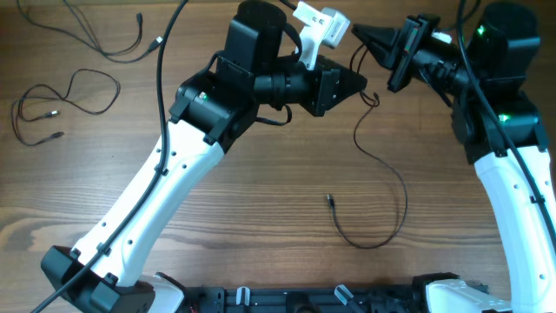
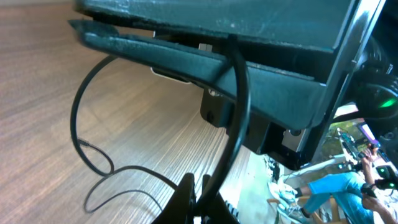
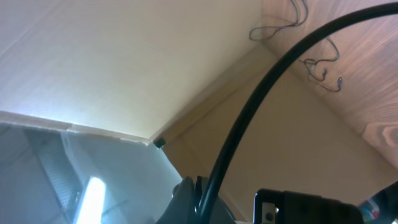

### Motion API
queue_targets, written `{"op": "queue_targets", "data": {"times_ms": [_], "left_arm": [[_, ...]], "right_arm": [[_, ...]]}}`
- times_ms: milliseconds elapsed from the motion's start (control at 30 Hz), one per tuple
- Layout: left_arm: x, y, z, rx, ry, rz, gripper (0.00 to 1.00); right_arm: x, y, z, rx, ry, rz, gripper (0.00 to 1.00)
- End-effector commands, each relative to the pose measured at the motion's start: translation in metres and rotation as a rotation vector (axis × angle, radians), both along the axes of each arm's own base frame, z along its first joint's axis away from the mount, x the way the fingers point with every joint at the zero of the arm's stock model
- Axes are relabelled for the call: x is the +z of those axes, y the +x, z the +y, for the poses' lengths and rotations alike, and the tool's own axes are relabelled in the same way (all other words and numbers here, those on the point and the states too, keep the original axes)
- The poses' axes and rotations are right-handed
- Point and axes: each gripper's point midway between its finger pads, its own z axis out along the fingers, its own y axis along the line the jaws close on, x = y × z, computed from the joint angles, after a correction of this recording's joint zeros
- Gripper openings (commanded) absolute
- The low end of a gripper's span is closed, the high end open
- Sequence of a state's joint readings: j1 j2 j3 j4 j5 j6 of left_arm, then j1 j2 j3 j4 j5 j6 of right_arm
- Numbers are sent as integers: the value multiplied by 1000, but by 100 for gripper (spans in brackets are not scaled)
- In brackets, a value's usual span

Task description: Untangle cables

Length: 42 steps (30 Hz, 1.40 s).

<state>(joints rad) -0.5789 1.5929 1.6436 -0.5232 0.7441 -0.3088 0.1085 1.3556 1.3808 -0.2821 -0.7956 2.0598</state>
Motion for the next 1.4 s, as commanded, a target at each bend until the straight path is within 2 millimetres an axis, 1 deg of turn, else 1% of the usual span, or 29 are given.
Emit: {"op": "queue_targets", "data": {"times_ms": [0, 33, 67, 100, 133, 167, 200, 233, 300, 367, 433, 467, 500, 567, 633, 667, 700, 767, 833, 867, 933, 967, 1033, 1100, 1200, 1267, 1367], "left_arm": [[-25, 12, 10, 108, 82, 89, 4], [-36, 18, 18, 175, 126, 130, 4], [-49, 23, 29, 248, 180, 171, 4], [-59, 25, 38, 288, 225, 193, 4], [-64, 26, 43, 306, 249, 207, 4], [-68, 25, 47, 317, 267, 218, 4], [-73, 24, 51, 332, 292, 231, 4], [-79, 24, 56, 352, 321, 241, 4], [-88, 25, 67, 398, 375, 249, 4], [-101, 28, 85, 477, 466, 251, 4], [-111, 32, 105, 591, 534, 283, 4], [-114, 33, 114, 653, 548, 310, 4], [-114, 34, 115, 683, 541, 334, 4], [-114, 33, 113, 723, 500, 397, 4], [-111, 33, 110, 778, 423, 498, 4], [-110, 36, 111, 798, 401, 522, 4], [-106, 37, 114, 812, 351, 582, 4], [-91, 36, 114, 772, 232, 696, 4], [-65, 39, 115, 707, 75, 789, 4], [-56, 44, 120, 714, 20, 819, 4], [-48, 49, 133, 759, -43, 877, 4], [-42, 49, 140, 776, -89, 931, 4], [-35, 45, 142, 764, -146, 1026, 4], [-28, 39, 137, 737, -194, 1140, 4], [-21, 32, 130, 695, -228, 1233, 4], [-8, 29, 123, 628, -265, 1270, 4], [0, 29, 119, 589, -288, 1276, 4]], "right_arm": [[-20, 12, -21, -116, -153, -19, 4], [-31, 13, -28, -138, -202, -1, 4], [-49, 13, -42, -174, -291, 30, 9], [-63, 13, -55, -205, -369, 47, 18], [-75, 12, -67, -231, -455, 55, 27], [-82, 11, -74, -243, -507, 61, 31], [-94, 8, -87, -254, -606, 71, 36], [-103, 4, -95, -247, -694, 73, 50], [-112, -3, -99, -192, -800, 47, 66], [-118, -9, -98, -87, -910, -25, 77], [-123, -19, -88, 90, -1009, -154, 91], [-124, -24, -82, 187, -1052, -235, 95], [-125, -31, -72, 302, -1091, -343, 97], [-126, -42, -55, 461, -1113, -490, 100], [-132, -58, -33, 633, -1127, -634, 100], [-135, -62, -26, 679, -1131, -659, 100], [-139, -64, -19, 711, -1127, -671, 100], [-145, -65, -7, 758, -1123, -702, 100], [-151, -66, 7, 826, -1124, -769, 100], [-154, -67, 13, 857, -1118, -794, 100], [-159, -70, 23, 907, -1107, -837, 100], [-163, -71, 33, 950, -1102, -884, 100], [-167, -70, 46, 982, -1101, -938, 99], [-168, -65, 63, 992, -1096, -1000, 97], [-164, -56, 80, 969, -1099, -1084, 92], [-159, -49, 86, 941, -1105, -1130, 91], [-154, -42, 88, 911, -1118, -1155, 91]]}}
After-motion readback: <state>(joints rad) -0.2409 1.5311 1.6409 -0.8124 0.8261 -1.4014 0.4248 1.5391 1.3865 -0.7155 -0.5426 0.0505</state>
